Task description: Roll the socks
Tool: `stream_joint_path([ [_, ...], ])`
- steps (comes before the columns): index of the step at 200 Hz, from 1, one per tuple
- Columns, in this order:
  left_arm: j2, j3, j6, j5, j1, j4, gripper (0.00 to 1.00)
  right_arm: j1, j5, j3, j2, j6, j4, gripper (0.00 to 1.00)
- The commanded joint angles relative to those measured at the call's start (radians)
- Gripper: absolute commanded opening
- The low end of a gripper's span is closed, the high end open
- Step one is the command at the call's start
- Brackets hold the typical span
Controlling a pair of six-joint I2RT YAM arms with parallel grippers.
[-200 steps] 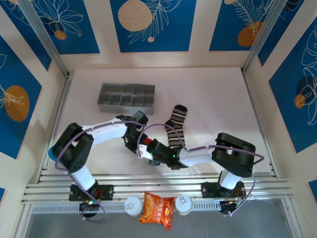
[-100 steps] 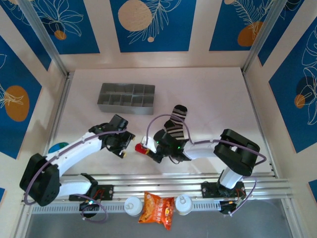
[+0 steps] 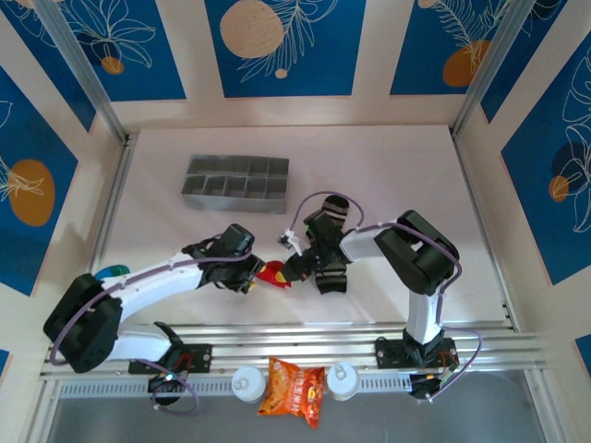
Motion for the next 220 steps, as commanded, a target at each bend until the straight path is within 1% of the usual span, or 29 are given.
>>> stream_joint_path([
  [1, 0.050, -0.006, -0.010, 0.011, -0.016, 0.070, 0.43, -0.019, -0.016, -0.006, 0.056, 0.061, -0.117, 0.00],
  [41, 0.151, 0.027, 0.004, 0.009, -0.029, 0.125, 0.41, -0.030, -0.031, 0.006, 0.083, 0.080, -0.133, 0.00],
  [62, 0.210, 0.058, 0.018, 0.004, -0.038, 0.116, 0.40, -0.025, -0.026, 0.009, 0.086, 0.072, -0.142, 0.00],
  [96, 0.264, 0.068, 0.015, -0.030, -0.043, 0.071, 0.39, 0.002, 0.043, 0.048, 0.086, 0.017, -0.217, 0.00],
  [107, 0.274, 0.063, 0.006, -0.034, -0.043, 0.053, 0.36, 0.006, 0.074, 0.053, 0.079, 0.010, -0.225, 0.05],
  [118, 0.291, 0.072, -0.003, -0.024, -0.043, 0.000, 0.29, 0.011, 0.103, 0.049, 0.062, 0.009, -0.218, 0.14],
  [127, 0.310, 0.080, -0.004, -0.013, -0.043, -0.047, 0.25, 0.015, 0.132, 0.040, 0.036, 0.007, -0.207, 0.21],
  [136, 0.326, 0.086, -0.003, 0.001, -0.043, -0.086, 0.20, 0.022, 0.159, 0.024, -0.001, -0.002, -0.190, 0.27],
  [145, 0.337, 0.096, -0.005, 0.009, -0.043, -0.138, 0.17, 0.033, 0.189, -0.003, -0.050, -0.019, -0.156, 0.31],
  [161, 0.341, 0.105, -0.010, 0.013, -0.040, -0.216, 0.15, 0.073, 0.282, -0.075, -0.162, -0.072, -0.087, 0.37],
  [175, 0.341, 0.115, -0.003, 0.017, -0.036, -0.257, 0.15, 0.125, 0.412, -0.162, -0.285, -0.138, 0.003, 0.39],
  [184, 0.341, 0.131, 0.006, 0.017, -0.035, -0.289, 0.15, 0.162, 0.504, -0.230, -0.359, -0.173, 0.068, 0.46],
  [191, 0.342, 0.148, 0.018, 0.016, -0.034, -0.315, 0.15, 0.192, 0.576, -0.263, -0.404, -0.202, 0.098, 0.49],
  [200, 0.346, 0.174, 0.032, 0.017, -0.032, -0.356, 0.15, 0.232, 0.668, -0.294, -0.442, -0.233, 0.107, 0.51],
  [220, 0.360, 0.220, 0.053, 0.029, -0.030, -0.416, 0.15, 0.322, 0.824, -0.322, -0.483, -0.283, 0.097, 0.55],
])
